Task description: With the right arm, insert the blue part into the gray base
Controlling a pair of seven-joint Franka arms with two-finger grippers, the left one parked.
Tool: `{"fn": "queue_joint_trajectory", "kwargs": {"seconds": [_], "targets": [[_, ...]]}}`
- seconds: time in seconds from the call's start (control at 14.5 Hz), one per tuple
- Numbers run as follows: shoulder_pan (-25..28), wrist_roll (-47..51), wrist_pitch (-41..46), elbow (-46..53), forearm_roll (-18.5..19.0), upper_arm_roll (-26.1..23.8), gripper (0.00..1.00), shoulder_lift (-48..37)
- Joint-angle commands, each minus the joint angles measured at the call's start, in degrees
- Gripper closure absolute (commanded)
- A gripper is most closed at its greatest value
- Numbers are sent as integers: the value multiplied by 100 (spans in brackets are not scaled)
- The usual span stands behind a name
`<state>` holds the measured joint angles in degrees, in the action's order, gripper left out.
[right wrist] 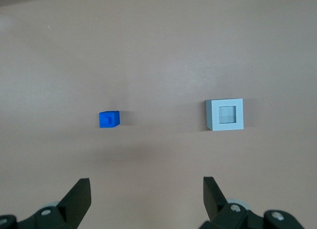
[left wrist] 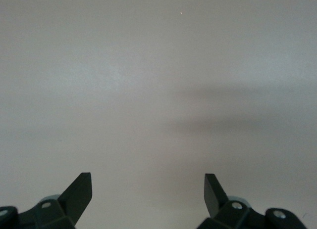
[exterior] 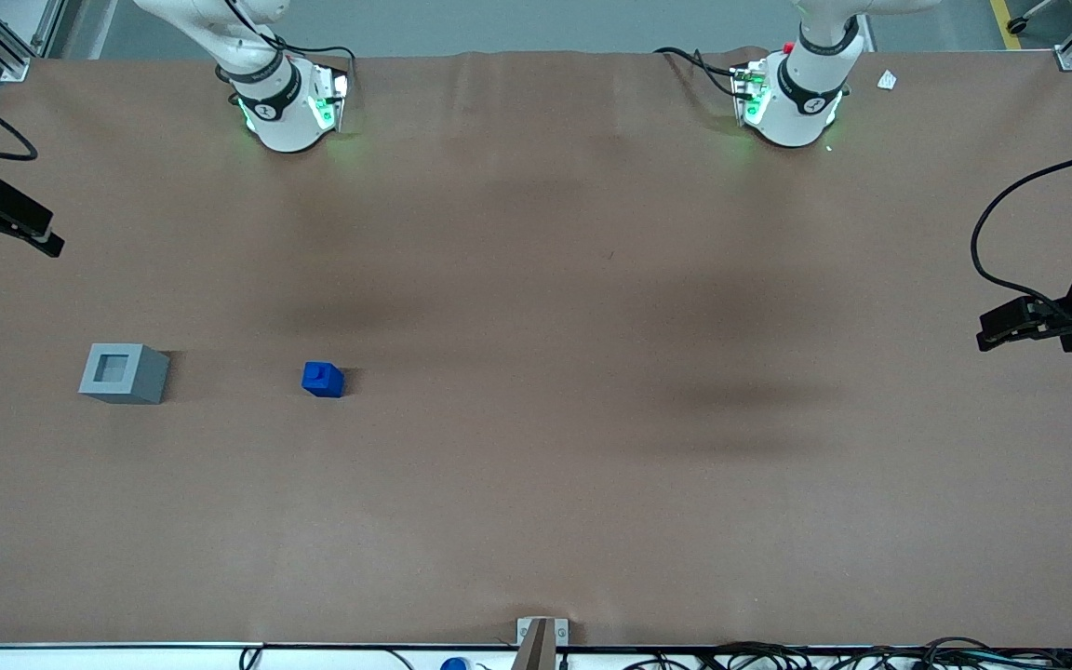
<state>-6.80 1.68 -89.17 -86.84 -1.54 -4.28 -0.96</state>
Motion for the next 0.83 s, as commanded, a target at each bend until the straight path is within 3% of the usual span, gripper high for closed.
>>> {"fn": "queue_joint_trajectory", "kwargs": {"seconds": [0.0, 0.76], "targets": [[-49, -36, 5, -26, -66, -38, 0, -71], [144, 8, 75, -113, -22, -56, 0, -63]]}}
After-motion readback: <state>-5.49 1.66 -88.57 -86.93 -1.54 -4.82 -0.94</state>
